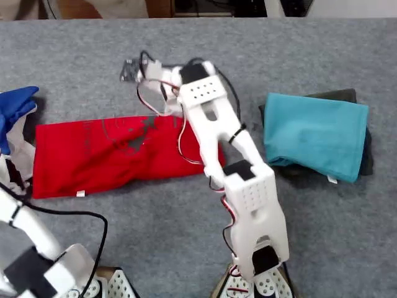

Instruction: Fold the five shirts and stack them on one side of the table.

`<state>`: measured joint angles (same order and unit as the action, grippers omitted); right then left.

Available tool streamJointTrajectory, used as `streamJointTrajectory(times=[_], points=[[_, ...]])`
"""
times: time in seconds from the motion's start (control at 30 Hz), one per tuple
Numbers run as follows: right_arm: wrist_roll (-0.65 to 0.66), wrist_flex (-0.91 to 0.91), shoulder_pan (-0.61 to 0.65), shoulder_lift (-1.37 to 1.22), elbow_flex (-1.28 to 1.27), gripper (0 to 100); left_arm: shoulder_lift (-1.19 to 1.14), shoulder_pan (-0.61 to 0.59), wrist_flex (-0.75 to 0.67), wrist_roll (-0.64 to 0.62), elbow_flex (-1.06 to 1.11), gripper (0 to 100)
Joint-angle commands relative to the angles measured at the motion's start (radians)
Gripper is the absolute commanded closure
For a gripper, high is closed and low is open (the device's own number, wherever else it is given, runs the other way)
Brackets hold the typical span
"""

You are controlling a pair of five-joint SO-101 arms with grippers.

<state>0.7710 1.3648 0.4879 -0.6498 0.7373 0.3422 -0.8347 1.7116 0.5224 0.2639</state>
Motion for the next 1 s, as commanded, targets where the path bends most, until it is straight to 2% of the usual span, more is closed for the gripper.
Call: streamJointTrajectory(times=[0.0,0.13,0.27,0.4,0.63,0.8,0.97], points=[[-0.044,0.149,0.077,0.143,0.257,99.6,0.074,0.061,0.002,-0.002,-0.018,86],[-0.043,0.279,0.108,0.154,0.387,99.6,0.035,0.095,-0.064,-0.086,-0.032,82],[-0.048,0.417,0.104,0.16,0.476,99.6,-0.137,0.095,-0.129,-0.104,-0.066,81],[-0.091,0.419,0.087,0.157,0.539,99.6,-0.344,0.094,-0.141,-0.101,-0.184,81],[-0.1,0.42,0.127,0.154,0.499,99.6,-0.668,0.094,-0.186,-0.107,-0.511,82],[-0.1,0.42,0.153,0.154,0.486,99.6,-0.825,0.11,-0.103,-0.103,-0.724,82],[-0.1,0.419,0.17,0.154,0.486,99.6,-0.97,0.175,-0.072,-0.104,-0.818,82]])
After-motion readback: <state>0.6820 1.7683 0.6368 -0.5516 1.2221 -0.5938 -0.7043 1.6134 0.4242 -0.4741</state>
